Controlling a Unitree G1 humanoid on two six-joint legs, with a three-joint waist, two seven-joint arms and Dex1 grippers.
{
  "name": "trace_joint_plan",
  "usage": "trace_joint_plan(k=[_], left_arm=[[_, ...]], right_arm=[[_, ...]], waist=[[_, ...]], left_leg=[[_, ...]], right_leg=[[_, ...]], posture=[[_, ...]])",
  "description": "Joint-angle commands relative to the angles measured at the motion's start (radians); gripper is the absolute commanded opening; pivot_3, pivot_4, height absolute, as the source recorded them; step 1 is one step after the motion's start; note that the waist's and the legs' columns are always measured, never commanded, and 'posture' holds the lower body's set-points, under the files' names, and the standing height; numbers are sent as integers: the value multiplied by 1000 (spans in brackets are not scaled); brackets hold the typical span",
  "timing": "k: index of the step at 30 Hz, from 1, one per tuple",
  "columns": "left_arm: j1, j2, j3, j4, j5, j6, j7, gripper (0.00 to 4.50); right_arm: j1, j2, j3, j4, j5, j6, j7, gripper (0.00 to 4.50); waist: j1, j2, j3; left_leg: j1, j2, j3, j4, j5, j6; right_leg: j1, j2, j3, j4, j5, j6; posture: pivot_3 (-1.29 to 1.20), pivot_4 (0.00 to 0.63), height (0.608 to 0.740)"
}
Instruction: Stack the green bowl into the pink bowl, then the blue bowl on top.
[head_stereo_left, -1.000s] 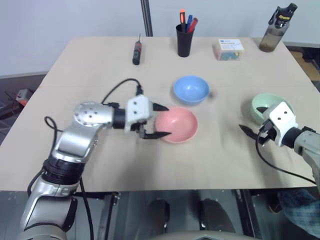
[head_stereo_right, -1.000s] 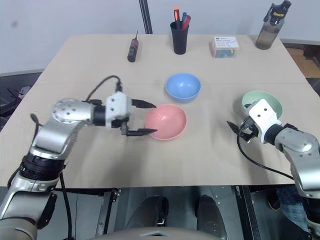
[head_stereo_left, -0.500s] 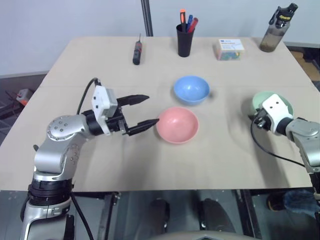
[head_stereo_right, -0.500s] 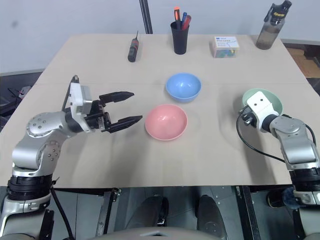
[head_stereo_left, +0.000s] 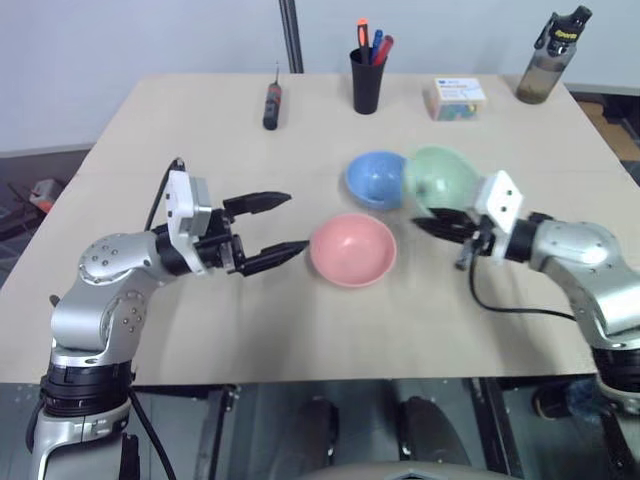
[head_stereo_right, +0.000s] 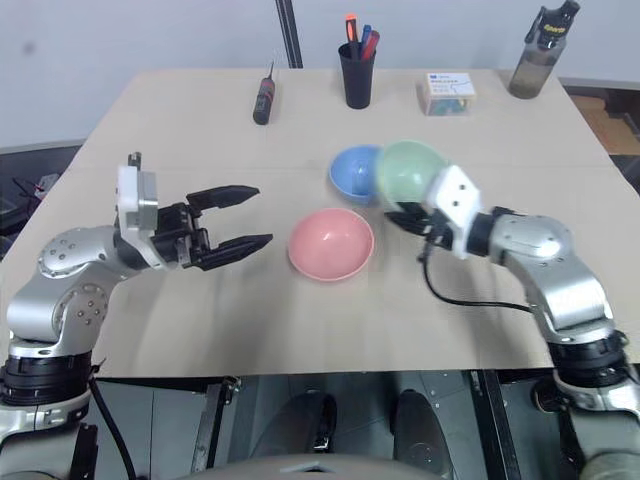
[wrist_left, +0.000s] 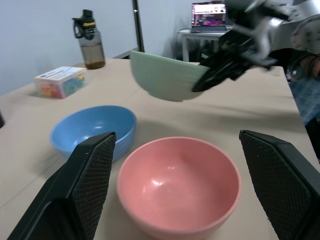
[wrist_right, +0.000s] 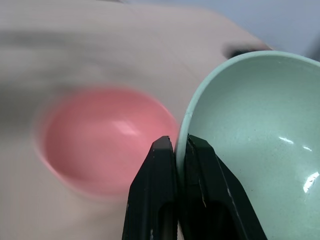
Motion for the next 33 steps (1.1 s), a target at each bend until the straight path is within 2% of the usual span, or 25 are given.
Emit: trace_joint_plan(k=[1,2,5,10,13,17,20,22,25,28,33], left_arm=[[-23,0,19,-5,-1,-28,7,4188],[-23,0,19,-5,-2,-29,8,4188],[-19,2,22,-9,-3,-29,16,4188],[3,0,27,-27,-4,-31,31,4188],[18,-3,27,-46,-9,-28,48,4188],[31,-4,30,-59,-14,-26,63,4188],[29,-11,25,-63,-12,-28,77,4188],[25,-13,22,-66,-11,-27,85,4188],[28,-12,27,-73,-11,-24,93,4188],[44,-5,40,-91,-15,-16,105,4188],[92,12,78,-142,-30,7,133,4188]], right_arm=[[-32,21,99,2,-7,26,45,14],[-40,35,122,22,-8,29,55,14],[-57,57,153,54,-4,40,73,1051],[-67,58,152,47,12,47,111,3142],[-94,119,39,42,74,6,63,4341],[-162,131,-69,82,118,-2,39,4456],[-248,33,28,388,-187,-311,11,4456],[-302,13,86,571,-296,-478,15,4456],[-390,44,150,821,-401,-673,3,4456],[-478,100,196,1059,-494,-842,-34,4456],[-575,193,235,1302,-585,-992,-104,4456]], waist=[[5,0,0],[5,0,0],[1,0,0],[-1,0,0],[-2,0,0],[-2,0,0],[0,0,0],[-1,0,0],[-7,0,0],[-35,0,0],[-56,0,0]], left_leg=[[-1,0,-1,0,0,0],[-1,-1,-1,0,0,0],[-2,-1,-1,0,0,0],[-1,-1,-1,0,0,0],[-1,-1,-1,0,0,0],[-1,-1,-1,0,0,0],[-1,-1,-1,0,0,0],[0,-2,-1,0,0,0],[0,-2,1,-1,0,0],[-2,-1,2,-4,1,-2],[-3,0,4,-5,1,-2]], right_leg=[[0,0,-1,-1,0,0],[0,-1,-1,-1,0,0],[0,-1,-1,-1,0,0],[-1,0,-1,-1,0,0],[-1,0,-1,-1,0,0],[-1,-1,-1,0,0,0],[-1,-1,-1,-1,0,0],[-1,-1,-1,-1,0,0],[-1,-1,0,0,0,0],[-5,0,2,0,0,0],[-7,0,4,-1,0,0]], posture=[[0,150,740],[0,150,740],[0,150,740],[0,150,740],[0,150,740],[0,150,740],[0,150,740],[0,150,740],[0,150,740],[0,150,740],[0,150,740]])
